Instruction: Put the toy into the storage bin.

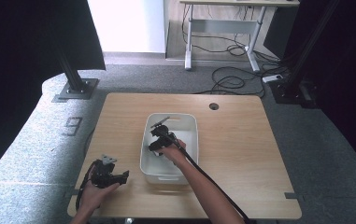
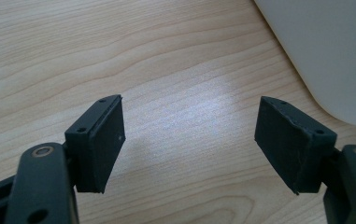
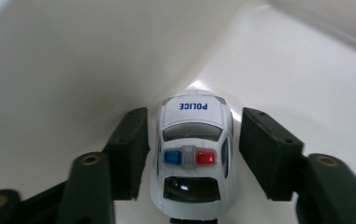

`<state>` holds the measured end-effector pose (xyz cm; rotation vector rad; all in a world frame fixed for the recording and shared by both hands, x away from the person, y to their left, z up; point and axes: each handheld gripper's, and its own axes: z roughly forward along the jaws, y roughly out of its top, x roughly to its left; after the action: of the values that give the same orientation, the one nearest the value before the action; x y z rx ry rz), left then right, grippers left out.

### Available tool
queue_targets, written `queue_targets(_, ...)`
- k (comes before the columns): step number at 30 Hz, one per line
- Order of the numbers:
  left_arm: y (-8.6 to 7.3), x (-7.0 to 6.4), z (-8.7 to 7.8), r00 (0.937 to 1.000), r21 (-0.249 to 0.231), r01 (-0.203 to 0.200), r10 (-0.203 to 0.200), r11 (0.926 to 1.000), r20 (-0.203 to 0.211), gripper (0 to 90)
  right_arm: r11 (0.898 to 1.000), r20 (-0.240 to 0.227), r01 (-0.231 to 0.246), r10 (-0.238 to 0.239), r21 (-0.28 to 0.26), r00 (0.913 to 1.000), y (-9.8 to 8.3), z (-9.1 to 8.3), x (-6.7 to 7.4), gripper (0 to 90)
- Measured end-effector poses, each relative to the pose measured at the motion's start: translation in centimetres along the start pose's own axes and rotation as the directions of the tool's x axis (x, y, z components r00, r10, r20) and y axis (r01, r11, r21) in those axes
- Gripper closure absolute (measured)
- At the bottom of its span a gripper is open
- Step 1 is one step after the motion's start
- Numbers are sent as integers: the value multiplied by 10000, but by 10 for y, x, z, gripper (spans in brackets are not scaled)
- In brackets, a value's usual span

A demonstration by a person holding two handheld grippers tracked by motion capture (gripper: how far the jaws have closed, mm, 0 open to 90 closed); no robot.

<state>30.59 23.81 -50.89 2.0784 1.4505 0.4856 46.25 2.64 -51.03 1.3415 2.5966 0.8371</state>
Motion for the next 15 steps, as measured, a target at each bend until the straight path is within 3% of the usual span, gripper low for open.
queue_targets(6,0,0,0,10000,2,10,-10,10000,-12,249,9983,-53,159,-162,-557,9999,0,-22,-5,359)
queue_targets(15,0,-1,0,10000,38,-18,18,10000,-54,249,9859,-113,506,-531,-1595,9985,-12,-62,-16,356)
